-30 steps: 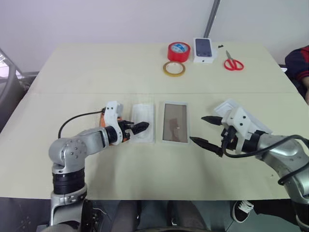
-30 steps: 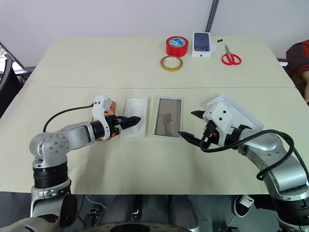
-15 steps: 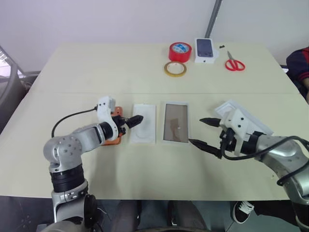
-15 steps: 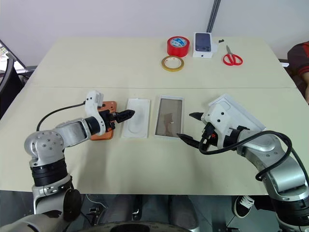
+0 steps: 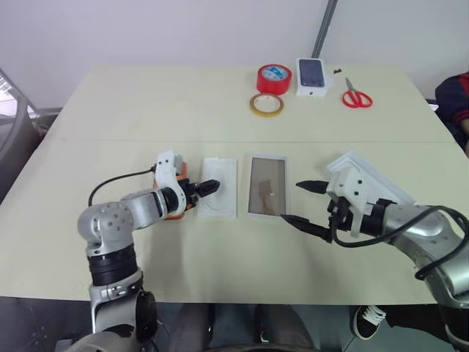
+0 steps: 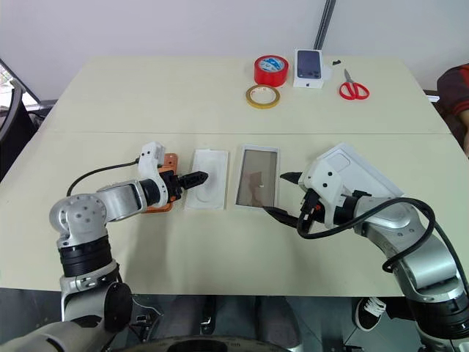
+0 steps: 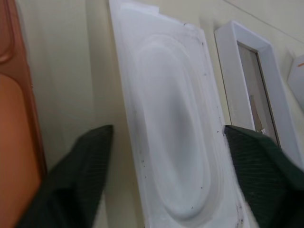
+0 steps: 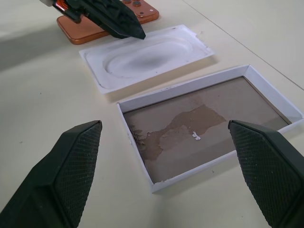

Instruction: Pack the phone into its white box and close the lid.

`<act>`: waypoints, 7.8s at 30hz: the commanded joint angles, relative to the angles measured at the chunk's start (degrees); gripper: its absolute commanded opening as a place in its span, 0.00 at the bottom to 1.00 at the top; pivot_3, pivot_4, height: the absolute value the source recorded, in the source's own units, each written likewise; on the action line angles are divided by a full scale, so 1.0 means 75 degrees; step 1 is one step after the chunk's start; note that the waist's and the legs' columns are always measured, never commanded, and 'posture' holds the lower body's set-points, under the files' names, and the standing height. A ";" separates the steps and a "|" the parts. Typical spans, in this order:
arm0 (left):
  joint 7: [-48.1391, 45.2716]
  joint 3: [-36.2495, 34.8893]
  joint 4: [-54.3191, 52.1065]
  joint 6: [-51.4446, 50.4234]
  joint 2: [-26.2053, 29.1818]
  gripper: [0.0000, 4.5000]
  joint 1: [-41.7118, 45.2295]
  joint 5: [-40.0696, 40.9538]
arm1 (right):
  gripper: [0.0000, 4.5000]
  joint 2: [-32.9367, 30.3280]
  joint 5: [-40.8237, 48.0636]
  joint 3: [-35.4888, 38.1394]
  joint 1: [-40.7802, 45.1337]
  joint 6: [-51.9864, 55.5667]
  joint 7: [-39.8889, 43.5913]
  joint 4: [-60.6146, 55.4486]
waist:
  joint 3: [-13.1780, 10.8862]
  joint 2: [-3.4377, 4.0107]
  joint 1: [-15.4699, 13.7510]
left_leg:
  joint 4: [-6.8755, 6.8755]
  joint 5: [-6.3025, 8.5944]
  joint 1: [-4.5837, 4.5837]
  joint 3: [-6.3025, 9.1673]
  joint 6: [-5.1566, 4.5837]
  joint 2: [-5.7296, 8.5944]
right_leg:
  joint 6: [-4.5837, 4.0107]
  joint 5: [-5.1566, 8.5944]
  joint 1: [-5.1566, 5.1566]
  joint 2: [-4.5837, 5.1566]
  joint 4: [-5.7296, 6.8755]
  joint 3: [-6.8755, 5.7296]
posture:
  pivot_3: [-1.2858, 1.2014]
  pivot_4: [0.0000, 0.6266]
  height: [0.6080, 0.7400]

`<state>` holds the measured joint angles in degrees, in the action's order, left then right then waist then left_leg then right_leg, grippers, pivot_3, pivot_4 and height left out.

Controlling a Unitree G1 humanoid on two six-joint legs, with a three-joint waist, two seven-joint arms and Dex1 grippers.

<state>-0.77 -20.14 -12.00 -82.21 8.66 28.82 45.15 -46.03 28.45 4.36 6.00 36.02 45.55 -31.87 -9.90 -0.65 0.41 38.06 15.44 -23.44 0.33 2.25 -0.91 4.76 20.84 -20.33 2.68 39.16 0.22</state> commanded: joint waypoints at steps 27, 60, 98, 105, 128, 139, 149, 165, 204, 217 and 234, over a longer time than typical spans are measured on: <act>-0.0101 -0.1193 -0.0208 0.0461 0.0104 0.00 0.0460 0.0133 | 0.01 -0.0257 -0.2310 -0.4162 0.2889 0.2133 0.0010 0.0300 | -0.0004 -0.0007 0.0032 | -0.0001 -0.0008 -0.0005 0.0004 0.0014 -0.0001 | 0.0000 0.0000 -0.0011 0.0004 0.0000 -0.0003 | 0.52 0.24 1.00; 0.0506 -0.1217 -0.0922 -0.1286 -0.0627 0.00 0.1091 0.0238 | 0.79 0.0276 -0.2453 -0.2439 0.2832 0.1010 0.0949 0.0385 | -0.0007 -0.0023 0.0018 | -0.0005 -0.0017 -0.0009 0.0011 0.0034 0.0004 | 0.0001 -0.0001 -0.0011 0.0010 -0.0001 -0.0011 | 0.52 0.24 1.00; -0.3633 0.0731 -0.1225 0.3625 0.3582 0.75 -0.1312 -0.1562 | 0.01 0.3175 -0.3462 -0.3190 0.4801 0.1455 -0.1635 0.3369 | -0.0010 -0.0018 0.0072 | -0.0041 -0.0031 -0.0003 0.0002 0.0058 -0.0002 | -0.0003 0.0000 -0.0035 0.0003 -0.0001 0.0000 | 0.52 0.24 1.00; -0.4730 0.0826 -0.1089 0.5018 0.4136 0.75 -0.2370 -0.1861 | 0.01 0.4017 -0.3967 -0.3744 0.5195 0.1064 -0.1987 0.4636 | -0.0010 -0.0017 0.0063 | -0.0046 -0.0026 -0.0007 0.0002 0.0050 0.0003 | -0.0004 0.0000 -0.0042 0.0016 -0.0002 -0.0002 | 0.52 0.24 1.00; -0.2331 -0.1189 -0.0101 0.1744 0.3328 0.99 -0.2108 -0.0733 | 0.00 0.4694 -0.4245 -0.4912 0.5072 0.0855 -0.1001 0.3656 | -0.0007 -0.0020 0.0100 | -0.0057 0.0004 -0.0008 0.0001 -0.0004 -0.0004 | -0.0004 0.0000 -0.0056 0.0012 0.0013 -0.0001 | 0.52 0.24 1.00; -0.1939 -0.0902 -0.0798 -0.0489 0.2182 0.99 -0.1743 0.0011 | 0.00 0.5331 -0.4944 -0.5892 0.5718 0.0569 -0.0915 0.5098 | 0.0004 -0.0029 0.0080 | -0.0049 -0.0025 -0.0005 0.0005 0.0046 0.0002 | -0.0004 0.0000 -0.0051 0.0016 0.0018 -0.0006 | 0.52 0.24 1.00; -0.1803 -0.1070 -0.1177 -0.1338 0.1223 0.99 -0.1504 0.0123 | 0.00 0.5496 -0.5456 -0.6028 0.5902 0.0157 -0.0769 0.5509 | 0.0017 -0.0029 0.0031 | -0.0049 -0.0026 0.0002 0.0007 0.0047 0.0010 | -0.0004 0.0000 -0.0039 0.0021 0.0014 -0.0009 | 0.52 0.24 1.00; -0.1256 -0.1953 -0.0791 -0.1372 0.0823 0.99 -0.1031 0.0573 | 0.00 0.5482 -0.5801 -0.5979 0.5582 -0.0005 -0.0551 0.5323 | 0.0022 -0.0031 0.0062 | -0.0050 -0.0027 0.0005 0.0010 0.0051 0.0009 | -0.0004 0.0000 -0.0035 0.0020 0.0011 -0.0011 | 0.52 0.24 1.00; 0.0265 -0.4481 -0.0387 -0.1317 -0.0262 0.01 0.0203 0.2110 | 0.00 0.2964 -0.3731 -0.2642 0.3476 0.1386 0.0572 0.0560 | 0.0010 -0.0062 0.0035 | -0.0091 -0.0033 -0.0003 0.0012 0.0065 0.0007 | -0.0003 -0.0001 -0.0054 0.0016 -0.0003 -0.0010 | 0.52 0.24 1.00; 0.1504 -0.3238 -0.0554 -0.0974 -0.2521 0.01 0.0429 0.2261 | 0.00 0.1426 -0.2170 -0.0449 0.2002 0.1404 0.0584 0.0111 | -0.0007 -0.0090 0.0063 | -0.0093 -0.0034 -0.0001 0.0009 0.0065 0.0004 | -0.0003 -0.0001 -0.0041 0.0004 -0.0015 -0.0004 | 0.52 0.24 1.00; 0.1480 -0.1940 -0.0135 -0.0533 -0.2212 0.01 -0.0054 0.2341 | 0.00 0.0750 -0.1762 -0.0332 0.1635 0.1106 0.0129 0.0176 | -0.0009 -0.0093 0.0016 | -0.0086 -0.0038 0.0000 0.0009 0.0070 0.0005 | -0.0003 -0.0001 -0.0034 0.0000 -0.0016 -0.0003 | 0.52 0.24 1.00</act>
<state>11.39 -35.97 -12.12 -87.27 -8.05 27.84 61.27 -39.48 14.54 0.97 18.17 45.51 46.89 -29.06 -9.97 -1.35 0.53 37.41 15.15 -23.43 0.40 2.77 -0.87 4.74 20.84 -20.59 2.67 39.04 0.19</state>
